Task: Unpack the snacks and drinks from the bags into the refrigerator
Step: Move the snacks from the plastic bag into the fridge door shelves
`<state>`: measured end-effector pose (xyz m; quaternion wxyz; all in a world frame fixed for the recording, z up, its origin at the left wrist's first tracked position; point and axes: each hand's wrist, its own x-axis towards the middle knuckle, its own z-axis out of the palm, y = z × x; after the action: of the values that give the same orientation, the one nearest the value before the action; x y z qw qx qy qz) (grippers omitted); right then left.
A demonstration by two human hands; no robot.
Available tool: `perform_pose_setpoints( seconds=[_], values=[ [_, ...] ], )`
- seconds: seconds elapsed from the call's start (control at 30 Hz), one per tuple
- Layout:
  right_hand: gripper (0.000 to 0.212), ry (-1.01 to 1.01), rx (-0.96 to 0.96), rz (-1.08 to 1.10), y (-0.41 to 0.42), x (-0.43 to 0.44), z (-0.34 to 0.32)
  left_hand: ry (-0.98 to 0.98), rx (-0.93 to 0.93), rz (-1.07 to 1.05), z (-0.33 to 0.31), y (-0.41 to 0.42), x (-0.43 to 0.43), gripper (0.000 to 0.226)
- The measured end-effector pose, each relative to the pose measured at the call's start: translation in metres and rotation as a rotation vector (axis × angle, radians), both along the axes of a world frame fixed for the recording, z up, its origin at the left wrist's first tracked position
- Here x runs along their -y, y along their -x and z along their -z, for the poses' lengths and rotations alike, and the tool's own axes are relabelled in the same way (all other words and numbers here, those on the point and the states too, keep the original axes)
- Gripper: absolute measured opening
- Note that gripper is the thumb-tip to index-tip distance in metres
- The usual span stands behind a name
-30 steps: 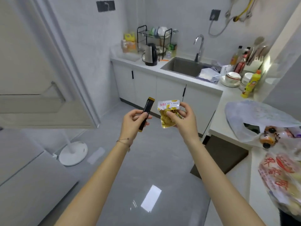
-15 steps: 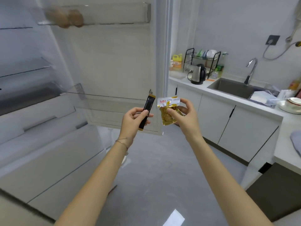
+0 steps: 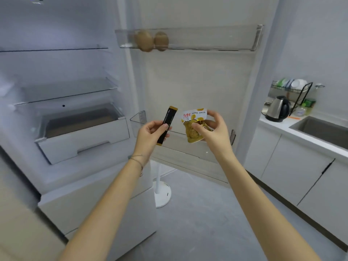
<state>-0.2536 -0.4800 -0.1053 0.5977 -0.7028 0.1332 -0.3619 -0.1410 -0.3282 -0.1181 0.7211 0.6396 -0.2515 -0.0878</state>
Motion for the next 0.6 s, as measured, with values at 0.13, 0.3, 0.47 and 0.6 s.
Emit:
perform_pose_setpoints(
  seconds=[0.13, 0.3, 0.47, 0.6],
  values=[
    [0.042, 0.013, 0.008, -0.074, -0.044, 0.004, -0.014, 0.011, -0.001, -0.086, -0.005, -0.038, -0.002, 0.006],
    [0.042, 0.063, 0.015, -0.105, -0.095, 0.006, -0.026, -0.056, 0.109, -0.186, -0.018, -0.088, -0.009, 0.004],
    [0.041, 0.167, -0.129, -0.099, -0.119, 0.018, -0.024, -0.174, 0.193, -0.124, -0.033, -0.132, -0.004, 0.006],
    [0.038, 0.256, -0.347, -0.13, -0.13, 0.024, -0.021, -0.423, 0.285, 0.097, -0.039, -0.162, 0.001, 0.011]
  ],
)
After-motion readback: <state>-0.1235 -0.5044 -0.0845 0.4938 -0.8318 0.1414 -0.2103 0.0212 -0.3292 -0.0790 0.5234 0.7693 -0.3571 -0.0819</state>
